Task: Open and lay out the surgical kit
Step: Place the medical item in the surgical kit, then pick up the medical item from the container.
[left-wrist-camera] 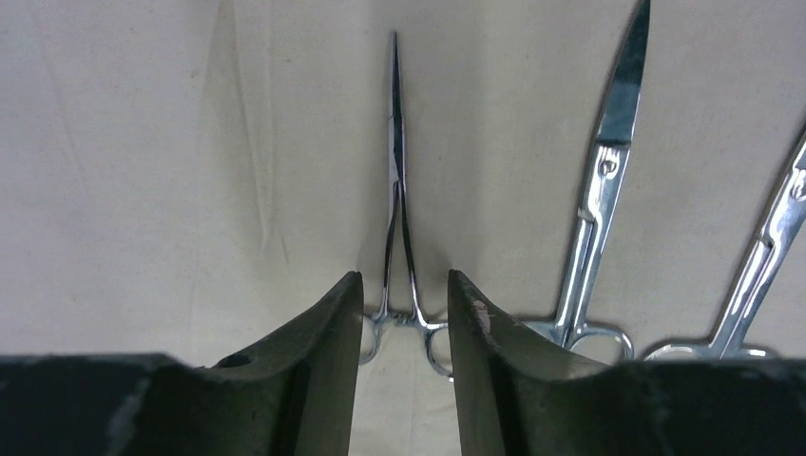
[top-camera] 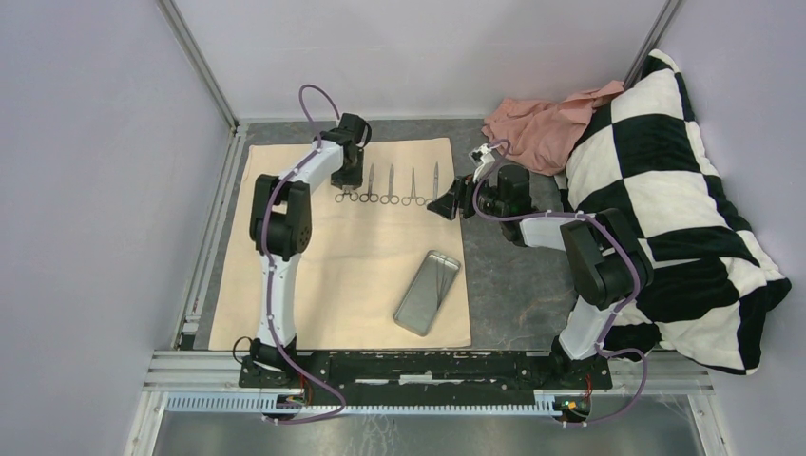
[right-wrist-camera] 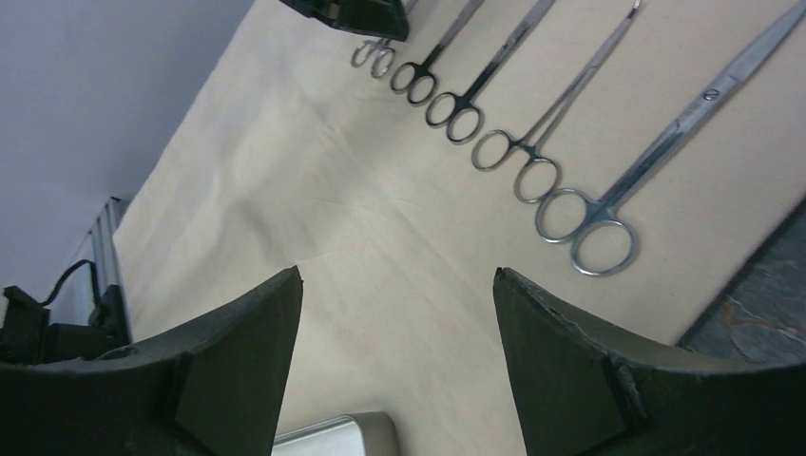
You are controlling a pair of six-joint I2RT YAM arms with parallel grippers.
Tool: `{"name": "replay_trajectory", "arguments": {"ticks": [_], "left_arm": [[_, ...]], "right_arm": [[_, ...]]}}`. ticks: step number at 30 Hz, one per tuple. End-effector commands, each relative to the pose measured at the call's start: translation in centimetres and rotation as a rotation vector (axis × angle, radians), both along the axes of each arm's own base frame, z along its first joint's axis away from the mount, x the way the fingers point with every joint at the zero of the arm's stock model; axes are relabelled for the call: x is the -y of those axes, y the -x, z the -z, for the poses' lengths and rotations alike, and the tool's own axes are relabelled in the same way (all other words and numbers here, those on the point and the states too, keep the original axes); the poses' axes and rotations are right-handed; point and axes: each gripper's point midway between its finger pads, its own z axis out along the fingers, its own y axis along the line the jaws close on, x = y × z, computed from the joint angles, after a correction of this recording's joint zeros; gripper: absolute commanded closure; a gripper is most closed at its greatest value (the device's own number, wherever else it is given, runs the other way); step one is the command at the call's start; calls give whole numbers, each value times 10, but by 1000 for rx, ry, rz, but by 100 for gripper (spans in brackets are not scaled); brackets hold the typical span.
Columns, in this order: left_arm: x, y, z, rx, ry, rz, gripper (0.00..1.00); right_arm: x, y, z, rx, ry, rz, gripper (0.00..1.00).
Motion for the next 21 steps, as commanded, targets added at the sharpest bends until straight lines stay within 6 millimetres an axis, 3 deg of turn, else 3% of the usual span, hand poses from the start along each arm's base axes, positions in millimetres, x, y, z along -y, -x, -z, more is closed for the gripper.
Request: {"name": "replay_trajectory", "arguments": {"ticks": [1,7,9,11,15,21], "left_arm": [[2,-14,-79,206,54,5,53],[34,5,-144,301,170,74,48],[52,24,-169,327,194,115,47],[76,53,-178,318,239,172,46],[124,133,-167,263,347,269,26],[201,235,-136,202,594,298,32]], "right_arm": [[6,-12,-11,83,101,42,20],[11,-14,-11,97,150,67,19],[16,-16,-7,102,183,86,19],[22,-18,-3,104,221,110,19],[36,-23,5,108,294,172,19],[50,-30,11,108,339,242,19]]}}
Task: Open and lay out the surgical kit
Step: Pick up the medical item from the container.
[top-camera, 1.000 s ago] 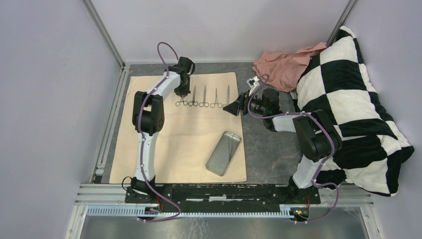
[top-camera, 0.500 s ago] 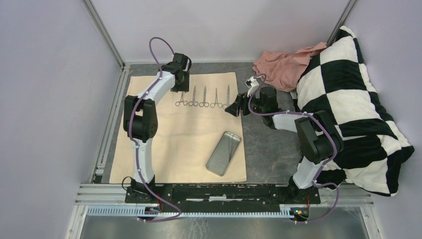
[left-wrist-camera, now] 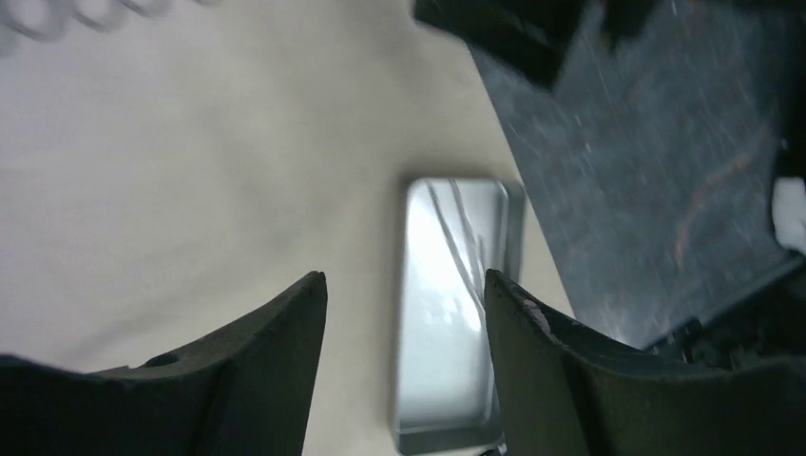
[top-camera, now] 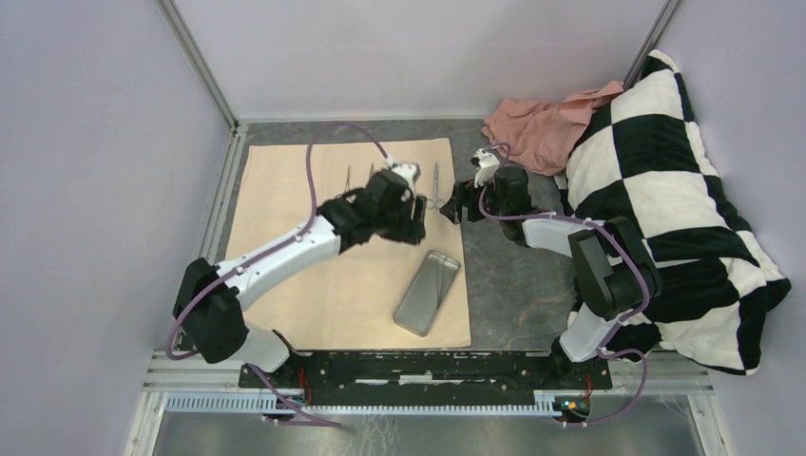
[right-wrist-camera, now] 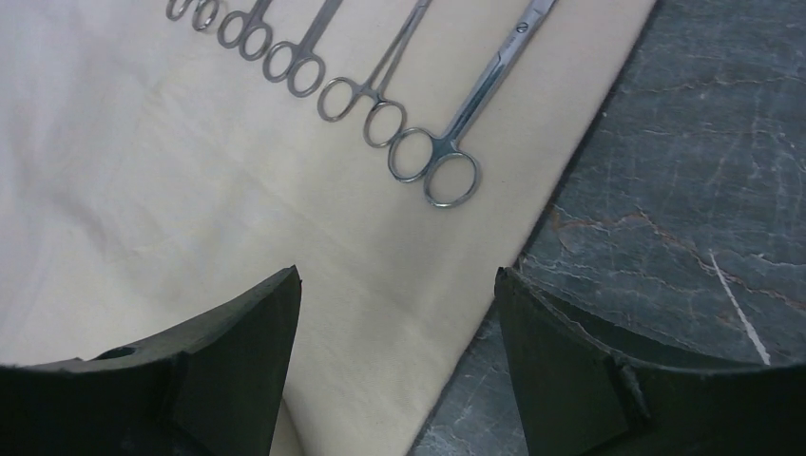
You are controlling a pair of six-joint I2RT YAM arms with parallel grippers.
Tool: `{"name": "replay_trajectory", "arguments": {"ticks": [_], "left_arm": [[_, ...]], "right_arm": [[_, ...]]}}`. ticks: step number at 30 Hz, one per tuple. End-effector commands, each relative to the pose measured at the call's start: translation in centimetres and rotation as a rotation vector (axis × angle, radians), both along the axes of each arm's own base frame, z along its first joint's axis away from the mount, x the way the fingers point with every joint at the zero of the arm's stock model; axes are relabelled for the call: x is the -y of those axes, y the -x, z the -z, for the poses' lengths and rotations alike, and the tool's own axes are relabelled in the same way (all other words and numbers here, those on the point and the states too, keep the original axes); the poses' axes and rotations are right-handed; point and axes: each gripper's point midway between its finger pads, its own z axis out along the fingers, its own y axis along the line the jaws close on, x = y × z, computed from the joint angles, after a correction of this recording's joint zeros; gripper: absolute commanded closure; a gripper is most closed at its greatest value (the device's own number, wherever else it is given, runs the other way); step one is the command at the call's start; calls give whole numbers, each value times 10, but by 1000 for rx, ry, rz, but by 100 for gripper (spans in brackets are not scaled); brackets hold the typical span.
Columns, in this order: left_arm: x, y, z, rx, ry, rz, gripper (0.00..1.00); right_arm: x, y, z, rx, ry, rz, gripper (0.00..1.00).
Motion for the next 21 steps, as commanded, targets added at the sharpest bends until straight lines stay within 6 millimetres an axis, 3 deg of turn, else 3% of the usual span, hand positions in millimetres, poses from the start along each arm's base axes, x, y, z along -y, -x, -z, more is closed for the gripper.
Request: {"name": "replay_trajectory", "arguments": {"ticks": [1,5,13,21], "left_arm": [[49,51,23,-106,195,-28,34],[65,69,36,-94,147,-56,36],[103,75,76,-151,114,-29,46],[110,71,111,-165,2,-44,48]], "right_arm": [[12,-17,-21,93,40,68,19],[19,-19,-21,100,32,91,19],[23,-20,-17,86,14,86,18],[25,-18,-19,85,-20,77,19]]}}
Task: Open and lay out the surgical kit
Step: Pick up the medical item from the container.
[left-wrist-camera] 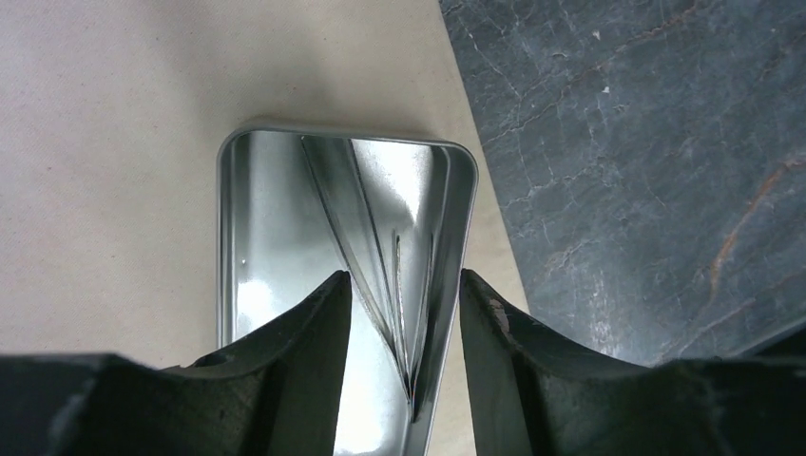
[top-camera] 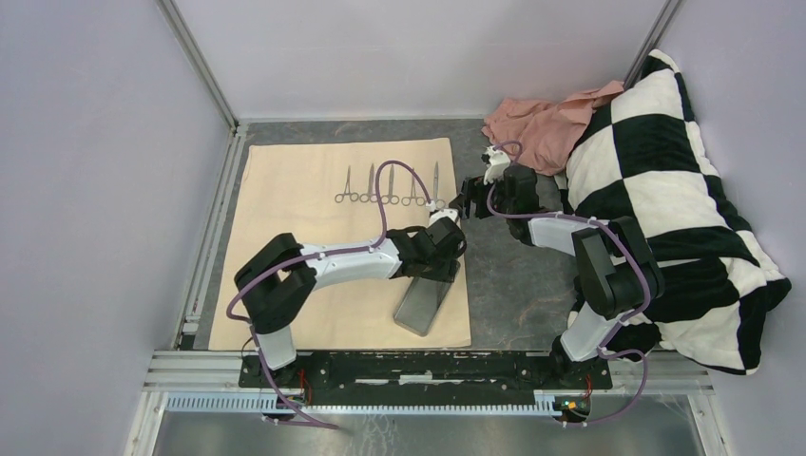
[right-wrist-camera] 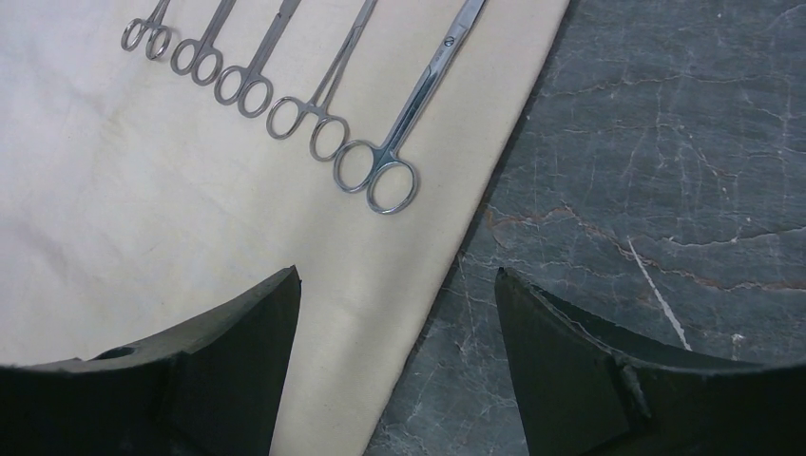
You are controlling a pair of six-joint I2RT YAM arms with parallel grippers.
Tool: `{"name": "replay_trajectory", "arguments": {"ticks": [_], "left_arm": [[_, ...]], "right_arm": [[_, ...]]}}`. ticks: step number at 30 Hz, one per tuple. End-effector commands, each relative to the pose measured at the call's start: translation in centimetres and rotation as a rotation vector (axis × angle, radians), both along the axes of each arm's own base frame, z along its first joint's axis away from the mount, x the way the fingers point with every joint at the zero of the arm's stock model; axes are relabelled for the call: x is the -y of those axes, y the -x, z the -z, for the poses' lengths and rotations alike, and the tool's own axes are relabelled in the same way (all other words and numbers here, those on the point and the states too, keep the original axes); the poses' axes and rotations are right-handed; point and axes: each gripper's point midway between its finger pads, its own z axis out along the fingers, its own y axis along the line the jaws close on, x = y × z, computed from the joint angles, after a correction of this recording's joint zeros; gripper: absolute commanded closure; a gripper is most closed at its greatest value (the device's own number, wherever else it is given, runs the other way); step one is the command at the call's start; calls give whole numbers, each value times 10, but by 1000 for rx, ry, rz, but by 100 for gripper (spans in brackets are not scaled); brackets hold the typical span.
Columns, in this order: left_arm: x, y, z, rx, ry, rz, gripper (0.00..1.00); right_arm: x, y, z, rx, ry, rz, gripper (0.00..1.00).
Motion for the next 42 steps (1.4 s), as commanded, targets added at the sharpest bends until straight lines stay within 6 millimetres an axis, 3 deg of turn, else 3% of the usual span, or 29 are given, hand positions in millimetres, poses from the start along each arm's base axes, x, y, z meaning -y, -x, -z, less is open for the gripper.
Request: {"name": "replay_trajectory", "arguments": {"ticks": [1,9,15,19,25,28,30,34,42], "left_arm": [[15,-13,-8,46,17,-54,48],[11,-4,14,53,-98,-44,49],[4,-4,17,76,-147,-58,46],[3,-7,3,107,-122,-79,48],[9,-9,-19,127,-48,-91,36],[8,-10,-23,138,-22,-106,35],[8,-11,-24,143,-20,-108,36],[7,-12,-21,143,-23,-116,48],[1,-16,4,133,-103,-129,49]], "right_arm": [[-2,-3,-22,69,-44,-18,19],[-4,-1,-23,67,-80,-31,19],[-3,-1,-24,66,-93,-32,19],[-4,0,-25,67,-101,-35,19],[-5,0,-25,64,-109,-40,19],[-5,0,-24,64,-110,-42,19],[-6,0,-25,64,-111,-43,19],[-6,0,-24,61,-112,-46,19],[-7,0,-22,56,-116,-52,19]]}}
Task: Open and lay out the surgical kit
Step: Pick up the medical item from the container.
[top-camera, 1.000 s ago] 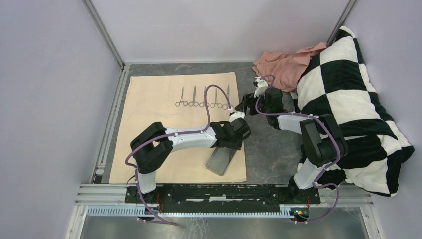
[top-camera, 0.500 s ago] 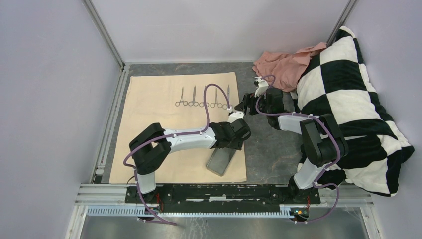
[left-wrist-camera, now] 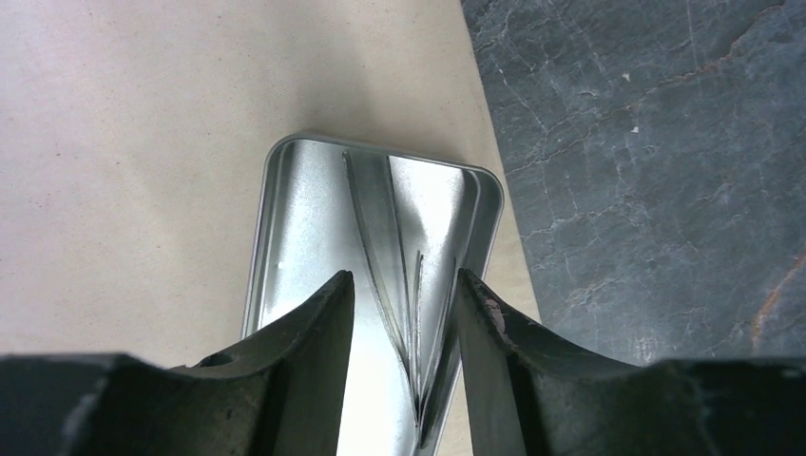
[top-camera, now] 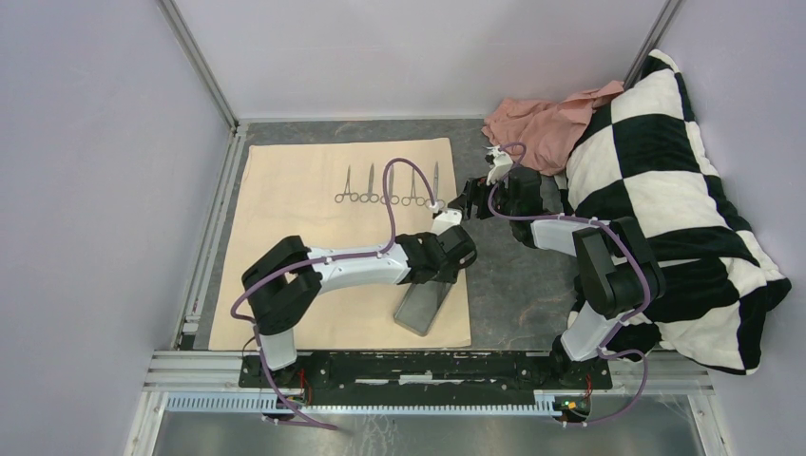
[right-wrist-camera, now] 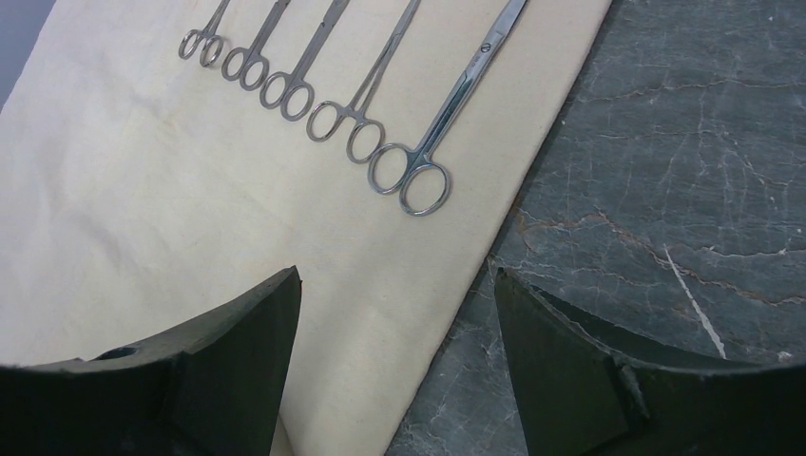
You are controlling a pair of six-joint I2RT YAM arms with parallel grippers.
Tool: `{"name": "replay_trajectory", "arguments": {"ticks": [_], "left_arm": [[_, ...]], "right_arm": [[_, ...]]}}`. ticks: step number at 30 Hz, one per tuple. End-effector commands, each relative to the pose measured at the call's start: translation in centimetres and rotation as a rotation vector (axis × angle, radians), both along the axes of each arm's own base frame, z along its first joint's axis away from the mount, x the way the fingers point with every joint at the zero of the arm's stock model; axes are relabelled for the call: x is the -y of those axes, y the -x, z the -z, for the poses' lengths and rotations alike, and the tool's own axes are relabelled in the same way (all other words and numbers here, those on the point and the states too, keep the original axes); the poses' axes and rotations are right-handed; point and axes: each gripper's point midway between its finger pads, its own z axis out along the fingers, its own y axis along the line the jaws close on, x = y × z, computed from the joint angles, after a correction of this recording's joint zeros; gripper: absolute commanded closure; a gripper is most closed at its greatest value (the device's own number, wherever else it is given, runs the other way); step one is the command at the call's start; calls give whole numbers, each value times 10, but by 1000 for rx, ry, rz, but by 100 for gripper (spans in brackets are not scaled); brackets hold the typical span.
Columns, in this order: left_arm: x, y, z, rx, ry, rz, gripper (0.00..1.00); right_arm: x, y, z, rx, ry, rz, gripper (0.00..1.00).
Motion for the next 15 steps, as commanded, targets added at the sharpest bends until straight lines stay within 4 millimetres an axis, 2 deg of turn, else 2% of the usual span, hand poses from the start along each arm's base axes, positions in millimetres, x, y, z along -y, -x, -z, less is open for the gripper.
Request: {"name": "replay_trajectory", "arguments": {"ticks": [1,7,15], "left_arm": [[3,-8,8,10,-6,-43,49],[2,-5,22,-12,-33,-34,51],[2,-5,26,-17,-45,-20,72]], "right_arm": [[-3,-7,-17,60,-29,-9,19],[-3,-7,-17,57,-31,-11,19],[-3,-6,-17,55,-35,-12,20]]}}
